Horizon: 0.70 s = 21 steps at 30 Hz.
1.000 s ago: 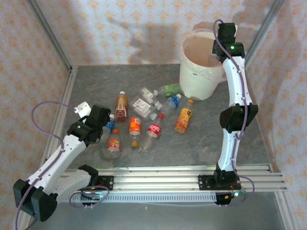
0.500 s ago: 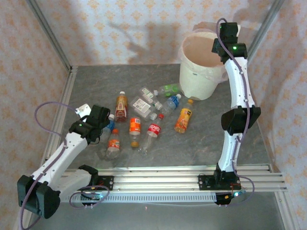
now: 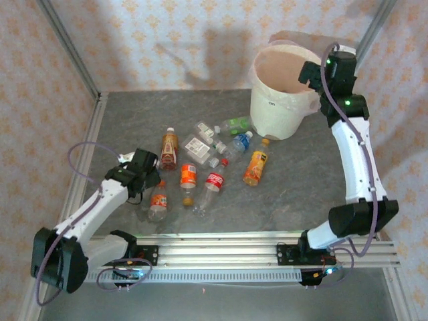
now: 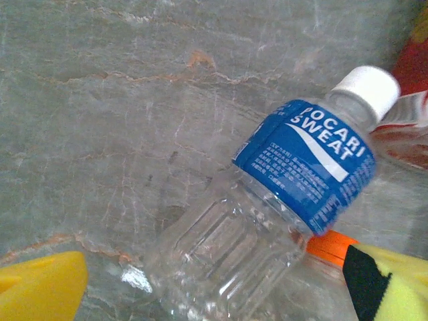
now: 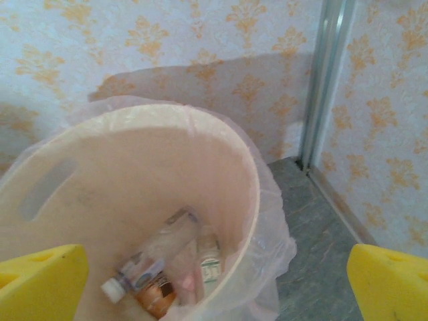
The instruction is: Put the plastic bottles in the bin
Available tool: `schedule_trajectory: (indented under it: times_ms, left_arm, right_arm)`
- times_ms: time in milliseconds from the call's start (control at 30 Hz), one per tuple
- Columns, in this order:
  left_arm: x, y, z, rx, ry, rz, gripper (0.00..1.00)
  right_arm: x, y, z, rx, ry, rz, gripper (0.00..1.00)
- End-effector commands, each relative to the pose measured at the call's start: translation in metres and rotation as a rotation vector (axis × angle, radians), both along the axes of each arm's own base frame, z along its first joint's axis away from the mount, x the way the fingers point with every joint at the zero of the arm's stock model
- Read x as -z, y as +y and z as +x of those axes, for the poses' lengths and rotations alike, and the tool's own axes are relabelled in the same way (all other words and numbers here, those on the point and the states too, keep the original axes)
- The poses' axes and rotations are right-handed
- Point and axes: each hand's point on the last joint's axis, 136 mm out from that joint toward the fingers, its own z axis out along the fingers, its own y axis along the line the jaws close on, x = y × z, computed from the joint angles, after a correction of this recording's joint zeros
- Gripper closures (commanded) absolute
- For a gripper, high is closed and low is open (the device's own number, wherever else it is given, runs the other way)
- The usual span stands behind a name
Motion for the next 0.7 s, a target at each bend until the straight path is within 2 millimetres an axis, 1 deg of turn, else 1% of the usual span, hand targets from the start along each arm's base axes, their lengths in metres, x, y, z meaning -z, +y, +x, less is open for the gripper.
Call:
schedule_trajectory:
  times_ms: [0,67,167,267,367,467,500,567,633,667]
  left_arm:
    - [0.001,-0.002,0.02,0.065,0.01,0.039,0.0]
    - [0.003,-0.01,0.031,0.117,0.018,0.032,0.0]
    - [0.007,-0.014,0.044,0.165,0.021,0.044,0.0]
    - [0.012,-0.016,0.049,0.197,0.071,0.036,0.0]
    - [0.02,-0.011,0.054,0.196,0.105,0.024,0.0]
    - [0.028,-0.012,0.06,0.207,0.126,-0.032,0.04]
    - [0.029,-0.012,0.062,0.21,0.131,-0.041,0.04]
    - [0.032,-0.011,0.067,0.207,0.136,-0.054,0.05]
    - [0.036,-0.006,0.07,0.18,0.141,-0.065,0.06]
    - [0.04,0.001,0.069,0.147,0.15,-0.062,0.07]
  right_arm:
    - [-0.02,0.016,-0.011,-0.081,-0.112,0.063,0.01]
    - [-0.02,0.015,-0.021,-0.087,-0.117,0.054,0.01]
    - [-0.018,0.016,-0.036,-0.098,-0.106,0.047,0.01]
    - [-0.012,0.021,-0.05,-0.126,-0.103,0.066,0.01]
    - [0.005,0.023,-0.059,-0.135,-0.084,0.074,0.01]
    - [0.034,0.025,-0.06,-0.137,-0.015,0.092,0.01]
    - [0.032,0.025,-0.069,-0.139,-0.02,0.097,0.01]
    - [0.042,0.026,-0.072,-0.139,-0.004,0.103,0.01]
    - [0.048,0.023,-0.075,-0.122,0.002,0.106,0.01]
    - [0.05,0.022,-0.076,-0.115,0.002,0.108,0.01]
